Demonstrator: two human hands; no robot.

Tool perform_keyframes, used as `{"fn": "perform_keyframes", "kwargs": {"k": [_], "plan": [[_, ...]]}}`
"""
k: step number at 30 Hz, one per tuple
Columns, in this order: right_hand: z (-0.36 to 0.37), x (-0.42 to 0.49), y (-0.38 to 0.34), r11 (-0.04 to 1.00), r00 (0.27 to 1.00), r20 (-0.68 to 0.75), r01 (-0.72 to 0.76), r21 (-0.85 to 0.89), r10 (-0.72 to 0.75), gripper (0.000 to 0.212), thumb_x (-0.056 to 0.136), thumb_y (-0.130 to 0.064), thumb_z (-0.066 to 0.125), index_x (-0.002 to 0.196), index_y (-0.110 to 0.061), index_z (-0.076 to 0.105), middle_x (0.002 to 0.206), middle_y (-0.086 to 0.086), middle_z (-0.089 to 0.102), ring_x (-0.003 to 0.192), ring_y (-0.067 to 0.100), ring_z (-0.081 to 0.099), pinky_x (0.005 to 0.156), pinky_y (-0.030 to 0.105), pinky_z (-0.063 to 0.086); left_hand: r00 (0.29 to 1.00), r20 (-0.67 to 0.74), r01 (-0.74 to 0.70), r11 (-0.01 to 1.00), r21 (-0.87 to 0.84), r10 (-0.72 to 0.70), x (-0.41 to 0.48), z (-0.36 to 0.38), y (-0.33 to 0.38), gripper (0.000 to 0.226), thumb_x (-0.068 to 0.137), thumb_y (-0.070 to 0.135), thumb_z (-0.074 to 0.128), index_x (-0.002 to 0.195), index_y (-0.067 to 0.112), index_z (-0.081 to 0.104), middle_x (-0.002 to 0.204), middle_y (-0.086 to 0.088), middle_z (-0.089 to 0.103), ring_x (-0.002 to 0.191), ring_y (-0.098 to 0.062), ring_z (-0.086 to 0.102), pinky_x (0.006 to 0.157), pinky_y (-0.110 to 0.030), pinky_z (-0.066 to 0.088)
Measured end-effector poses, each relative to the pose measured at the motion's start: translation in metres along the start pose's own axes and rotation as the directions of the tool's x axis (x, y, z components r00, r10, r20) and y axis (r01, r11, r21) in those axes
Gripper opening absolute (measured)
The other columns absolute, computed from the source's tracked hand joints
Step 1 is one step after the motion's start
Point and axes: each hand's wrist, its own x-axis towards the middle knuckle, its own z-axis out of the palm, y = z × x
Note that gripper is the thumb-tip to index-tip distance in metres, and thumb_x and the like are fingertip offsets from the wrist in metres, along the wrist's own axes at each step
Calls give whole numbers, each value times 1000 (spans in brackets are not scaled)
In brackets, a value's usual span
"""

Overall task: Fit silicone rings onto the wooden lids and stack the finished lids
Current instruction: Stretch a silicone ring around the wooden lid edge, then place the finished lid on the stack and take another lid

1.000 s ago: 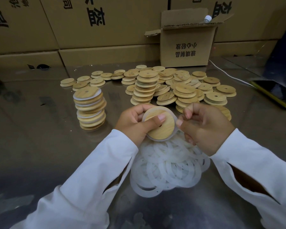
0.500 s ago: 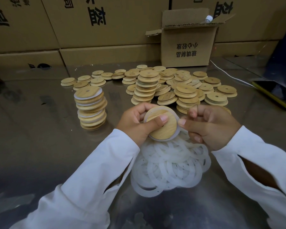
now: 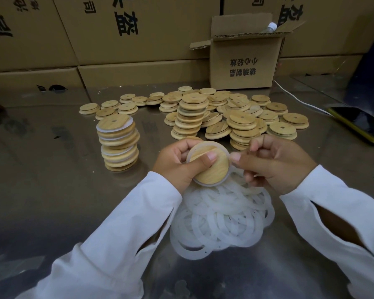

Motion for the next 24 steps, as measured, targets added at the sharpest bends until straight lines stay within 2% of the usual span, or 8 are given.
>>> {"fn": "perform_keyframes", "kwargs": {"k": [3,6,11,13,15,17,20,24], "plan": [[-1,5,3,995,989,-128,62,-81,-72,25,77,-15,68,75,-15,44,51,-1,52,33,5,48,37,17,43,999,-33,11,1000,-2,-11,1,-3,3,24,62,19,79,83,16,68,71,2,71,68,-12,65,67,-24,51],[-2,9,9,989,981,-166,81,-123,-101,27,78,-13,69,75,-15,42,59,3,51,33,4,47,37,15,42,982,-183,-14,992,129,38,4,-9,8,13,74,17,73,85,23,67,80,1,71,76,-13,66,71,-28,51],[0,12,20,959,982,-153,68,-274,-114,28,77,-15,70,74,-18,42,65,1,56,34,5,48,46,25,45,857,-508,141,911,387,83,10,-28,10,18,85,22,62,103,22,60,96,4,57,82,-13,52,67,-21,38],[1,13,23,956,982,-154,60,-286,-107,28,78,-15,69,74,-19,42,67,1,56,34,5,48,47,25,44,795,-606,282,897,341,-20,13,-35,8,17,88,21,58,105,21,60,96,2,55,79,-16,48,69,-25,38],[1,14,24,957,983,-157,51,-285,-99,27,79,-15,69,74,-19,43,69,2,56,34,5,49,46,25,45,722,-660,398,904,154,-205,18,-39,6,21,88,18,57,109,20,60,94,-4,55,83,-24,49,81,-35,48],[1,15,25,955,982,-158,52,-292,-102,26,79,-15,68,74,-20,43,72,3,56,35,4,50,48,27,45,673,-671,422,907,5,-310,21,-40,7,29,88,13,57,116,17,59,95,-6,55,87,-29,49,93,-41,46],[1,15,26,950,982,-157,51,-309,-104,24,79,-15,68,74,-20,45,73,3,57,35,4,50,49,28,45,689,-663,435,899,55,-293,22,-39,6,43,86,13,60,128,12,52,116,-11,58,100,-33,54,89,-34,43],[-1,18,29,945,981,-160,50,-323,-107,23,79,-14,68,73,-20,46,73,3,56,36,7,51,50,28,45,760,-606,481,830,282,-235,16,-34,7,66,86,17,62,143,16,29,144,-7,39,123,-31,45,82,-28,31]]}}
